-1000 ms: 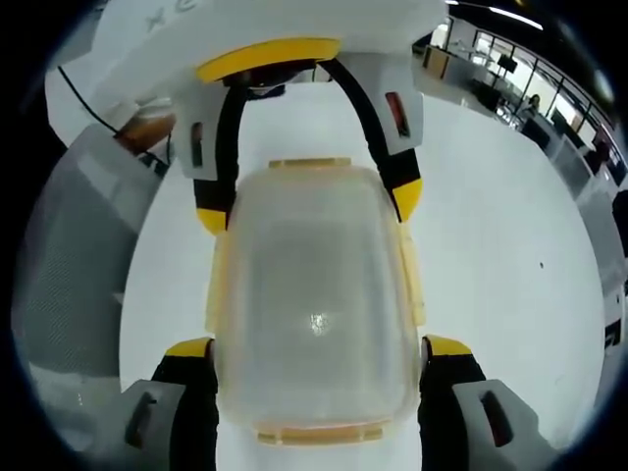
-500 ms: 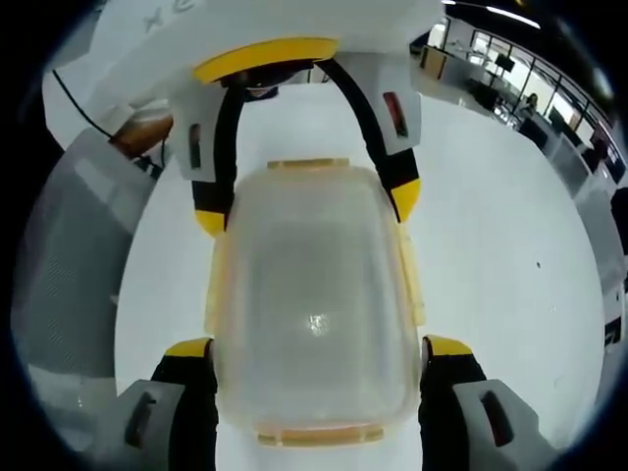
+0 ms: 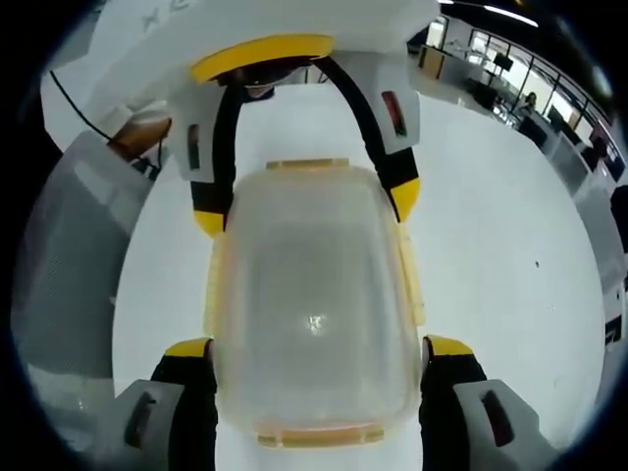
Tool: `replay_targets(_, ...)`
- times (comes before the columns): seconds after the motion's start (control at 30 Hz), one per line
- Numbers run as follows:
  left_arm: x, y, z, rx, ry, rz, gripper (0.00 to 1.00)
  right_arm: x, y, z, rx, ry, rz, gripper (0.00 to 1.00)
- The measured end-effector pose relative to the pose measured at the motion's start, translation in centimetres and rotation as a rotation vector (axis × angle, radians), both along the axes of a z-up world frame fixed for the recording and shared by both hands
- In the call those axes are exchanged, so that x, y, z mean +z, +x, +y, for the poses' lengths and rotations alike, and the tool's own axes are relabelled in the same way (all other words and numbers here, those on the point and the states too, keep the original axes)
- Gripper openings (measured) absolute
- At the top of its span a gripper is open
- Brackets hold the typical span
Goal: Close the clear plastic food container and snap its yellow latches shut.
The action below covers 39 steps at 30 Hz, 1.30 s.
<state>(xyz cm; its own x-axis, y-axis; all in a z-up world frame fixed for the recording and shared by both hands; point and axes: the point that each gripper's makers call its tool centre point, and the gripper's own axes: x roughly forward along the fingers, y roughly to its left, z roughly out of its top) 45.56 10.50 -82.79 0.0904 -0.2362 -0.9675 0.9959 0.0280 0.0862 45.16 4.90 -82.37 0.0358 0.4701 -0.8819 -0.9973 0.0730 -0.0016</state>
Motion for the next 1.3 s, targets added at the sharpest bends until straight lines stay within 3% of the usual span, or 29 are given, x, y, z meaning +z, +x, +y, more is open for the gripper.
replay_targets(1.13, 0.13, 0.13, 0.02, -0.007, 0.013, 0.003, 0.86, 0.20, 0.10, -0.03, 0.002, 0.000, 0.006, 0.87)
replay_targets(1.23, 0.11, 0.15, 0.02, -0.014, 0.016, 0.004, 0.87, 0.25, 0.11, 0.00, 0.006, 0.000, 0.007, 0.87)
replay_targets(1.3, -0.06, 0.12, 0.06, -0.007, 0.016, 0.013, 0.94, 0.23, 0.15, 0.05, 0.016, 0.001, 0.002, 0.88)
